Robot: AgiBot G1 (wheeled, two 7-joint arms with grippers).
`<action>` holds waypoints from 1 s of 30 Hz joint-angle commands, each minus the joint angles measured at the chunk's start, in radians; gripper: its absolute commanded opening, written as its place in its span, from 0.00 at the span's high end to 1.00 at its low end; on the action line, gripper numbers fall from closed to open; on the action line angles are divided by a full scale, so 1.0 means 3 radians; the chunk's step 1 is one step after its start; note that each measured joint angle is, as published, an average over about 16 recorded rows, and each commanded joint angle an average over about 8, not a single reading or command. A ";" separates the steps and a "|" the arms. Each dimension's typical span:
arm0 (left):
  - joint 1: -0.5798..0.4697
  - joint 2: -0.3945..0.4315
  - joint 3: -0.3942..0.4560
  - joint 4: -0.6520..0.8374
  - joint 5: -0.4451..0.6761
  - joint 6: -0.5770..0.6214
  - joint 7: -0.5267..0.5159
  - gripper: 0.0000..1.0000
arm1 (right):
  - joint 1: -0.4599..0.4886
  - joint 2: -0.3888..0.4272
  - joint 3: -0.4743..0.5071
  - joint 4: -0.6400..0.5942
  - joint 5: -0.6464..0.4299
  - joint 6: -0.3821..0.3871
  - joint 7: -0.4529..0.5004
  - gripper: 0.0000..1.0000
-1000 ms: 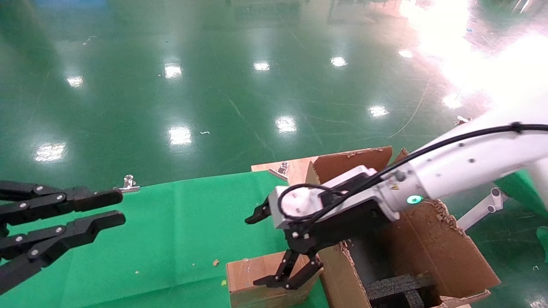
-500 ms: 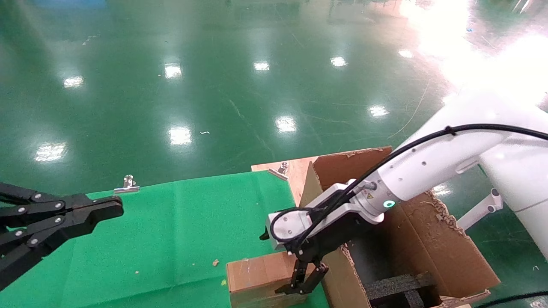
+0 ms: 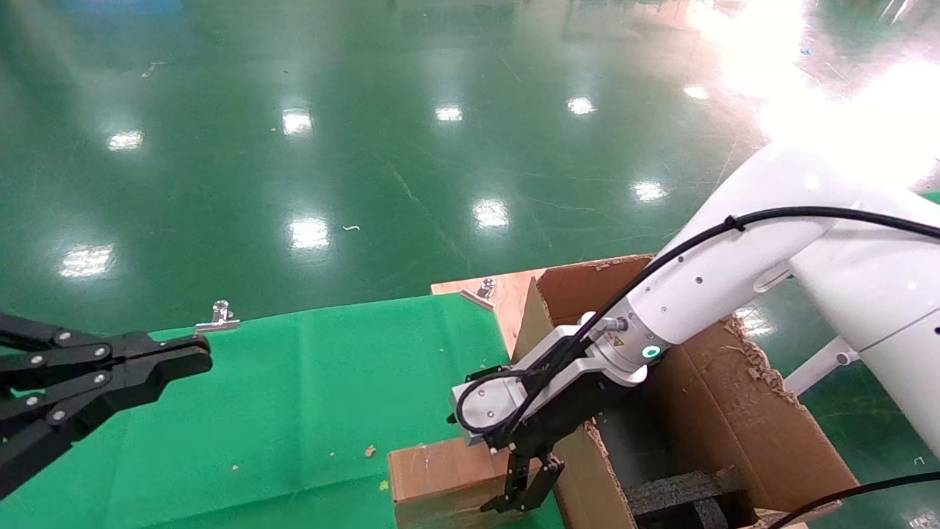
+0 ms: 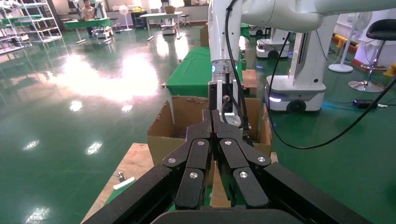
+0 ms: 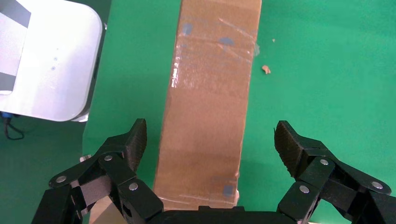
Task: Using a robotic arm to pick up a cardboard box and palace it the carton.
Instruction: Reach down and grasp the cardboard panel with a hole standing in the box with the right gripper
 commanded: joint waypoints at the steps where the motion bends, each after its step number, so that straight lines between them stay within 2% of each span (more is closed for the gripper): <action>1: 0.0000 0.0000 0.0000 0.0000 0.0000 0.0000 0.0000 0.04 | 0.0009 -0.0010 -0.0025 -0.0019 0.0017 0.0002 -0.0017 0.17; 2: 0.0000 0.0000 0.0000 0.0000 0.0000 0.0000 0.0000 0.00 | 0.0015 -0.0014 -0.0036 -0.0028 0.0021 0.0002 -0.0023 0.29; 7: 0.0000 0.0000 0.0000 0.0001 -0.0001 -0.0001 0.0000 0.00 | 0.0037 -0.0026 -0.0073 -0.0054 0.0025 0.0004 -0.0038 0.91; 9: 0.0001 0.0000 0.0000 0.0001 -0.0002 -0.0001 0.0000 0.00 | 0.0041 -0.0027 -0.0079 -0.0059 0.0027 0.0005 -0.0040 1.00; 30: 0.0001 0.0000 0.0000 0.0001 -0.0002 -0.0001 0.0000 0.00 | 0.0021 -0.0017 -0.0047 -0.0038 0.0034 0.0002 -0.0034 1.00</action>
